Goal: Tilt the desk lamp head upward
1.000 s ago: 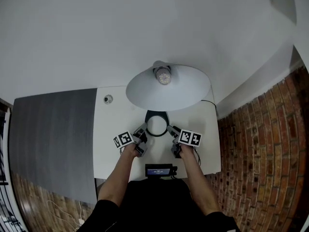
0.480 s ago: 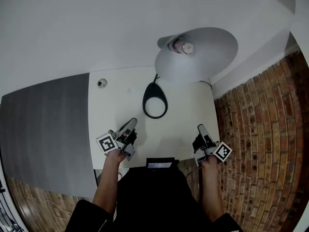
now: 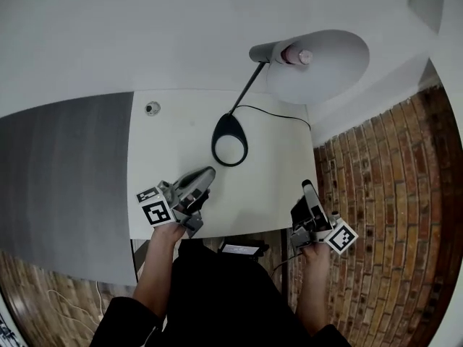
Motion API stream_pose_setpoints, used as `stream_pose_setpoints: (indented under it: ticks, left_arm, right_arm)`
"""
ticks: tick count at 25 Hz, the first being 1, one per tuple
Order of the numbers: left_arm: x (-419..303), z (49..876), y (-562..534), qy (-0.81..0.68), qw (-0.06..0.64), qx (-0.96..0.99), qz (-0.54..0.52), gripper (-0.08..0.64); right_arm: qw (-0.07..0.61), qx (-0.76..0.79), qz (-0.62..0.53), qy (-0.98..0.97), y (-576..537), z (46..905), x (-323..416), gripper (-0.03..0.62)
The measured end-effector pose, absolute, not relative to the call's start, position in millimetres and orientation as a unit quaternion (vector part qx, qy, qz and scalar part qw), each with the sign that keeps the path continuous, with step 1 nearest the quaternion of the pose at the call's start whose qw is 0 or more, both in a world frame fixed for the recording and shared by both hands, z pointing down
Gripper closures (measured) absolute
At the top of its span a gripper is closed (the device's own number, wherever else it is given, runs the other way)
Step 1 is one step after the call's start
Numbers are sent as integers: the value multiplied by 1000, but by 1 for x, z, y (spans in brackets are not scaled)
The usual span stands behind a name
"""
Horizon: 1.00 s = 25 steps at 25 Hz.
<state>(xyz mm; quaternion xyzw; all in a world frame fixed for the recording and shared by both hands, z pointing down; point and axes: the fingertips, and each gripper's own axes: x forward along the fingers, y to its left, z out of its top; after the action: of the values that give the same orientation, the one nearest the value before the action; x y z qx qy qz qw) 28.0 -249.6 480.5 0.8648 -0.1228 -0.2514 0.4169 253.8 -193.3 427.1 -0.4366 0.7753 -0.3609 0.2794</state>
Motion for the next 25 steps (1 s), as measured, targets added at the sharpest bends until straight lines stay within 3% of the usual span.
stream_pose_setpoints:
  ticks: [10,16,25]
  left_arm:
    - [44,448,-169,-166,368,881,-246,548]
    - [88,442,-71,-171,357,893,-214,548]
    - [83,428,9,-222,340,895,-182,547]
  right_arm:
    - [227,-364,-302,851,-123,394,234,476]
    - [227,-313,-312,868,-46,408,250,495]
    - [233,-245,-316,886,19,416,244,516]
